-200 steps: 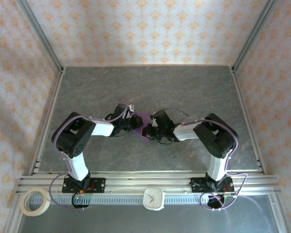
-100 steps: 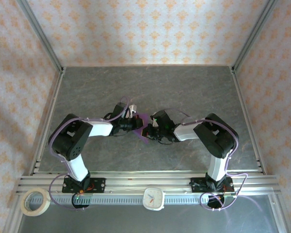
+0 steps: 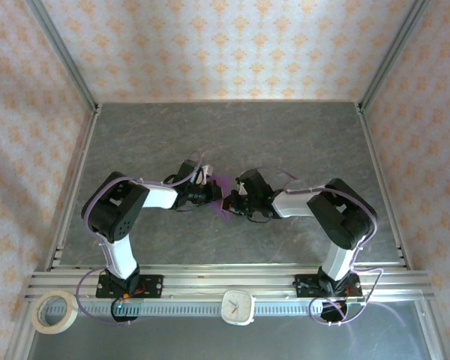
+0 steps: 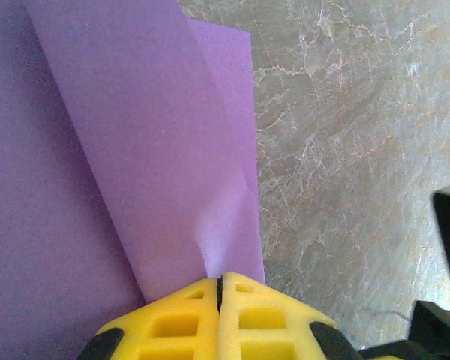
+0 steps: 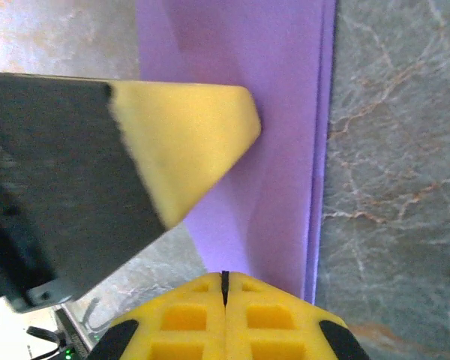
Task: Fold a paper plane with a square sheet of paper (pick it up from the middle)
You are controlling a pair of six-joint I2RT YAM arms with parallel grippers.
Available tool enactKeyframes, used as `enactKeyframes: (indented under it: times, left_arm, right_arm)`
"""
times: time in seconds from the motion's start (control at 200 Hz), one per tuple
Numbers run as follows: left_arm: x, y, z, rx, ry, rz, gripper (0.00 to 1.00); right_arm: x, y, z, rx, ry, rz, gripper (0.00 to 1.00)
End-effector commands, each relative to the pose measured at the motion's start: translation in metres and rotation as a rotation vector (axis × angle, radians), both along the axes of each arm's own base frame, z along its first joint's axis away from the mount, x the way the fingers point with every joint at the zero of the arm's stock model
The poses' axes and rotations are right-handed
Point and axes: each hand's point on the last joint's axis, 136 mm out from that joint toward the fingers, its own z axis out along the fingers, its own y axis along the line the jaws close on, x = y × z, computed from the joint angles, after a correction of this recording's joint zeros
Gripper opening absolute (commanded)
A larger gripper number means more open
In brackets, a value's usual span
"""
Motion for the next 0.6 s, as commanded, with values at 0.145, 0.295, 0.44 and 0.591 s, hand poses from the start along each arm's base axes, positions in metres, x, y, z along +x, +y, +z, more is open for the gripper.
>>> enactKeyframes:
  times: [0.145, 0.295, 0.44, 0.591]
  left_arm:
    - [-0.014, 0.02, -0.038, 0.111, 0.095, 0.045, 0.0]
    - [-0.014, 0.02, -0.036, 0.104, 0.093, 0.044, 0.0]
    - [-0.013, 0.018, -0.035, 0.092, 0.088, 0.043, 0.0]
    - [-0.01, 0.017, -0.029, 0.083, 0.079, 0.051, 0.0]
  right_arm:
    - [0.02, 0.011, 0.014, 0.013, 0.029, -0.055, 0.0]
    - [0.012, 0.002, -0.022, -0.088, 0.086, -0.061, 0.0]
    - [-0.003, -0.018, -0.052, -0.169, 0.136, -0.081, 0.0]
    - [-0.018, -0.032, -0.063, -0.24, 0.153, -0.038, 0.0]
